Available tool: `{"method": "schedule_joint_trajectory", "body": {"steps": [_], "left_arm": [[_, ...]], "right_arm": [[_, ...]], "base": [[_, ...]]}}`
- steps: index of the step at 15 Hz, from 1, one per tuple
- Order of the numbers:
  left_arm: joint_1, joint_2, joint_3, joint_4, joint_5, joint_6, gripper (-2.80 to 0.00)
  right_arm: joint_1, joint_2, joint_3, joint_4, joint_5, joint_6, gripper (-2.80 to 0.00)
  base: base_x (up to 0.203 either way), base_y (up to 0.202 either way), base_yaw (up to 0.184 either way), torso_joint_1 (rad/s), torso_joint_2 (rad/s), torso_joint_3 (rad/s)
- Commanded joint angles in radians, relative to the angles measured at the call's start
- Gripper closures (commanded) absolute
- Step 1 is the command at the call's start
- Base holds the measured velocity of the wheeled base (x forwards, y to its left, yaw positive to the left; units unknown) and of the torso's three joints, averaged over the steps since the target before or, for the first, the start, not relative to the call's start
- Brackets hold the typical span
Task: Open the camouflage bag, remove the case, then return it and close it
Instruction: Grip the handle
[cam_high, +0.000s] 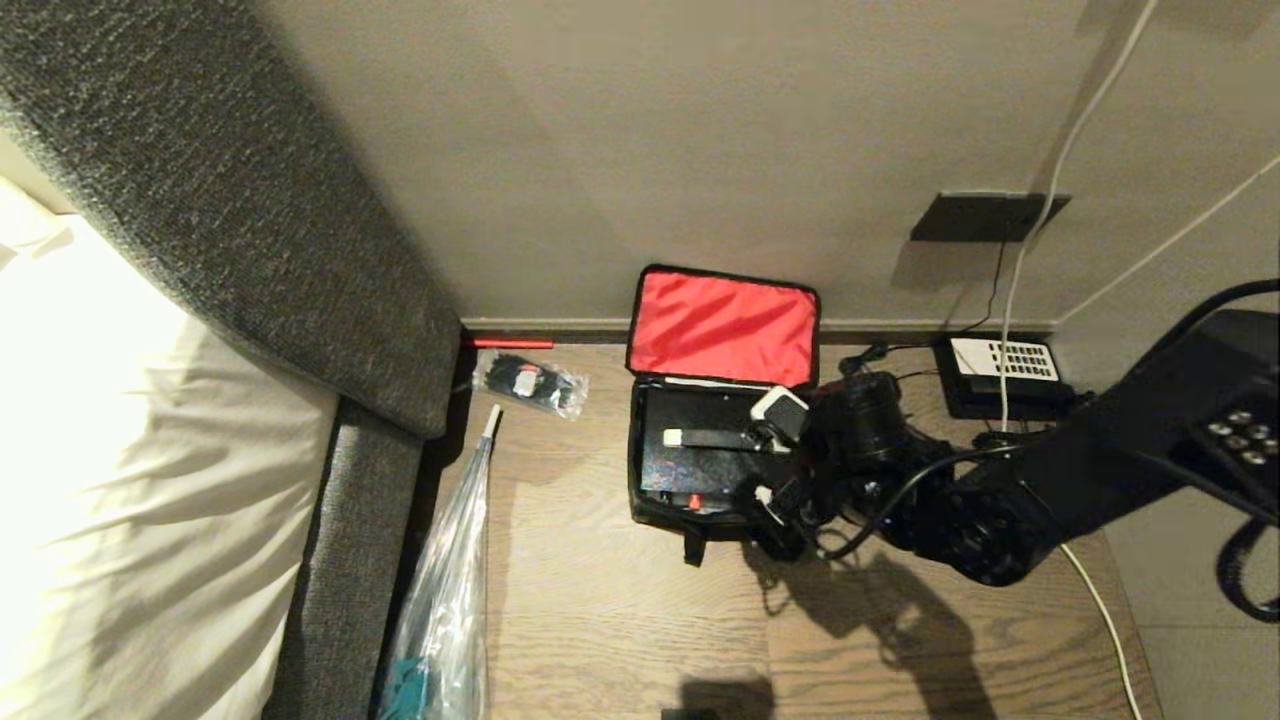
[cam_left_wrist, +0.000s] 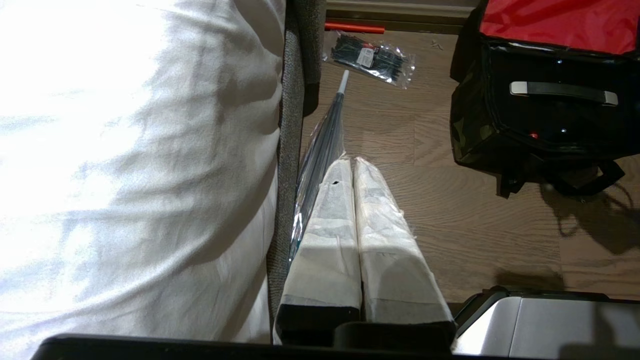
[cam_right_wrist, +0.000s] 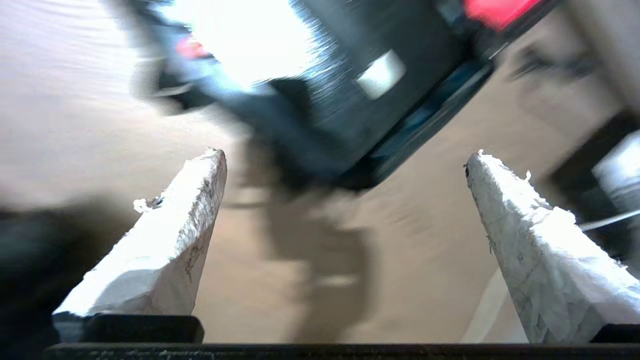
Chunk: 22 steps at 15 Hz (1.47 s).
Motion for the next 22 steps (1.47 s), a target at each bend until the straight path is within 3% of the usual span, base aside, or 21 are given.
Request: {"method": "schedule_joint_trajectory", "body": {"steps": [1, 7, 22], "left_arm": [[0.000, 0.000, 0.000, 0.001, 0.000, 0.000, 0.00], [0.000, 0.000, 0.000, 0.001, 0.000, 0.000, 0.00], [0.000, 0.000, 0.000, 0.001, 0.002, 0.002, 0.00]], "right_arm": [[0.016, -0.169, 0.102, 0.074, 0.033, 0.144, -2.80], [0.024, -0.216, 0.103, 0.114, 0.086, 0.150, -2.80], [0.024, -0.220, 0.115, 0.098, 0.088, 0.147, -2.80]], "base": [[0.000, 0.000, 0.000, 0.000, 0.00, 0.000], [0.000, 0.000, 0.000, 0.000, 0.00, 0.000], [0.019, -0.013, 0.000, 0.000, 0.00, 0.000]]}}
